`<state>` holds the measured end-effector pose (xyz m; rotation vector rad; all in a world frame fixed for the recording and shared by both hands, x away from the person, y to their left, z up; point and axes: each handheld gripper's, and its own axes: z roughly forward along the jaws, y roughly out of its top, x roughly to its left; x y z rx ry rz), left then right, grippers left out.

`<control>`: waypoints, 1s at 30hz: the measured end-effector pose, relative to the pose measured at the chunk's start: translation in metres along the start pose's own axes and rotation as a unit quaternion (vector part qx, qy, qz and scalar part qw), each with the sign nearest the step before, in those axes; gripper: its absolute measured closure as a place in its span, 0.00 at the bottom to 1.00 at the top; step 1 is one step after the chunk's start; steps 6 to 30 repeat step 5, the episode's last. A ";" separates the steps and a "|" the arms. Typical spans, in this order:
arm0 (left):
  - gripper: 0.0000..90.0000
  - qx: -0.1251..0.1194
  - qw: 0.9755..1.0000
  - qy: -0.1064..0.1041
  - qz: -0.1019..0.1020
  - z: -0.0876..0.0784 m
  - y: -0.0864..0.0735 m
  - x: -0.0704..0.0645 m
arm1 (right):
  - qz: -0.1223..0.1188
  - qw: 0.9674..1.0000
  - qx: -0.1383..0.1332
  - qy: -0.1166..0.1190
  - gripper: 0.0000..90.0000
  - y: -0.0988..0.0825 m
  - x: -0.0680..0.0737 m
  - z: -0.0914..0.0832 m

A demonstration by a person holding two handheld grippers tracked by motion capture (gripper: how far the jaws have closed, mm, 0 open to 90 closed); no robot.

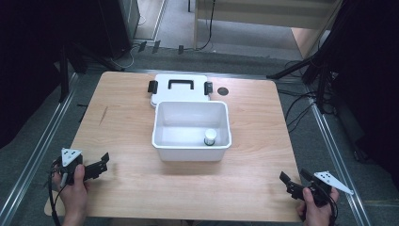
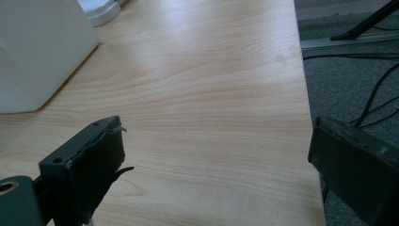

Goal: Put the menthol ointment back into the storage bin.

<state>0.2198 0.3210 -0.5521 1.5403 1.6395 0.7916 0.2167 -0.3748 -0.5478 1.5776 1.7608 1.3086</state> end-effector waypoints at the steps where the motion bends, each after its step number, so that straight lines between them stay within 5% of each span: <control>1: 0.00 0.000 1.000 0.000 0.000 0.000 0.000 0.000 | -0.003 1.000 0.005 0.000 0.05 0.000 0.001 0.000; 30: 0.00 0.000 1.000 0.001 -0.006 0.000 0.000 0.001 | -0.006 1.000 0.007 0.000 0.05 0.000 0.002 0.000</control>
